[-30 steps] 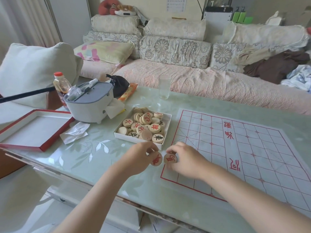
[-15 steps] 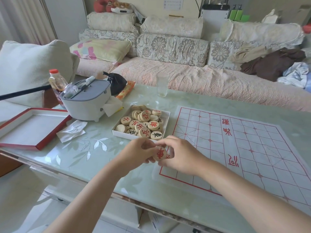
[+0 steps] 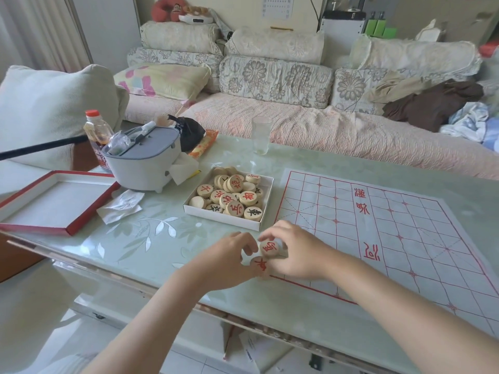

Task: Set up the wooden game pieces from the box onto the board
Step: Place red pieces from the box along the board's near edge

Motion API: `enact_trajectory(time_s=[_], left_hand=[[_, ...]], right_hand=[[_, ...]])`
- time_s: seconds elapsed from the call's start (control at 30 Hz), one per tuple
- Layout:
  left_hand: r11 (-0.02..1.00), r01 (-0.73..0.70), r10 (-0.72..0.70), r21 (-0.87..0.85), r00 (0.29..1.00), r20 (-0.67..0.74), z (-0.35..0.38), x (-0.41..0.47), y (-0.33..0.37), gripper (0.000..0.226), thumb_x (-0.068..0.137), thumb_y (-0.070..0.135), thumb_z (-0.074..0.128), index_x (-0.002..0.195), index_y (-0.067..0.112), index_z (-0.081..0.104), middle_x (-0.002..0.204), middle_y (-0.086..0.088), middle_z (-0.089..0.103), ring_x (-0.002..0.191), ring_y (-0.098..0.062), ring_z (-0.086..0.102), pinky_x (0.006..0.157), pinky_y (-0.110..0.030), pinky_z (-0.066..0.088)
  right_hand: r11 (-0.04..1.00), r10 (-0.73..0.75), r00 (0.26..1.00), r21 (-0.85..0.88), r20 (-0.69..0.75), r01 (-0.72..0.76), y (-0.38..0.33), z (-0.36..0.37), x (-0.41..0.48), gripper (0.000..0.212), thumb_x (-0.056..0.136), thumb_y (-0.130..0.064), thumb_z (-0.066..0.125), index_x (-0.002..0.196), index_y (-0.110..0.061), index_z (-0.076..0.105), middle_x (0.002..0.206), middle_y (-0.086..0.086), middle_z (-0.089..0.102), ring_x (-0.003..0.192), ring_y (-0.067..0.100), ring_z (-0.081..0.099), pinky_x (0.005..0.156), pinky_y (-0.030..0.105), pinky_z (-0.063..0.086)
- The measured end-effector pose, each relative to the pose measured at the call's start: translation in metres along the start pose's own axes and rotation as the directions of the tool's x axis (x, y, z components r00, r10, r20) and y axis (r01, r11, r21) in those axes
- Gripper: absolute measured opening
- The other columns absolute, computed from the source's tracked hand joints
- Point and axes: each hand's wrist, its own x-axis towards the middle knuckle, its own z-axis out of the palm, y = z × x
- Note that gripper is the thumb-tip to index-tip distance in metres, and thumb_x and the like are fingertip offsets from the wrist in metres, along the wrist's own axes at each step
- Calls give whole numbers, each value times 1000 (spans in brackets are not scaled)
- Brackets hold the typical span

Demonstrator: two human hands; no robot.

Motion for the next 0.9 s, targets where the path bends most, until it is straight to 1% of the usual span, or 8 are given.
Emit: enact_trajectory(time_s=[0.07,0.13,0.27,0.5,0.6,0.73,0.83,0.9], left_hand=[[998,-23,21,52,999,35,3,-1,2,40,75,57,67,107,39,51,103,21,50,86,0,53,67,-14,38],[994,-48,44,99,998,42,3,1,3,43,75,54,69,112,39,53,105,20,50,85,1,50,65,-11,35],[993,-47,40,106,997,69,3,6,4,42,74,51,71,110,38,56,101,20,52,80,3,49,67,-13,38],[996,-20,11,91,995,96,-7,11,7,45,74,59,67,109,37,50,101,21,52,84,2,51,68,-18,41],[995,2,0,99,1000,-20,-26,25,-2,38,81,53,64,108,30,51,100,17,54,84,-5,53,69,-21,42],[978,72,-19,194,965,-263,-46,49,-24,24,90,35,57,111,25,54,104,8,56,87,-12,50,65,-22,37],[974,143,-66,178,922,-380,-51,67,-37,31,90,32,52,121,28,52,113,5,53,108,-18,48,85,-36,47],[973,166,-92,159,916,-391,-52,75,-42,36,90,29,51,127,32,51,119,4,51,117,-20,45,92,-41,46]], right_hand=[[999,38,998,-19,-44,-39,8,-4,2,40,87,-30,65,126,-35,57,114,-16,49,80,-15,48,77,18,35],[998,56,998,-38,-25,-57,14,-3,3,46,87,-25,64,130,-34,54,120,-14,52,88,-9,51,81,23,40],[995,68,998,-72,4,-68,17,8,5,44,87,-32,67,129,-37,55,122,-14,54,114,11,52,94,33,45],[996,61,998,-69,-8,-62,19,4,9,53,86,-42,65,136,-39,48,124,-14,50,101,4,53,86,27,42],[995,99,991,12,-86,-98,19,-8,15,51,89,-28,64,138,-36,49,121,-16,50,79,-6,48,79,21,37],[995,103,977,25,-187,-101,14,-17,44,44,91,-19,59,132,-31,57,115,-14,53,73,0,51,79,26,45],[995,87,980,-24,-178,-92,5,-22,78,43,91,-19,58,133,-29,56,125,-10,54,83,6,53,87,32,47],[993,87,982,-63,-169,-99,2,-23,100,44,91,-19,57,134,-29,55,135,-6,52,103,16,57,93,32,45]])
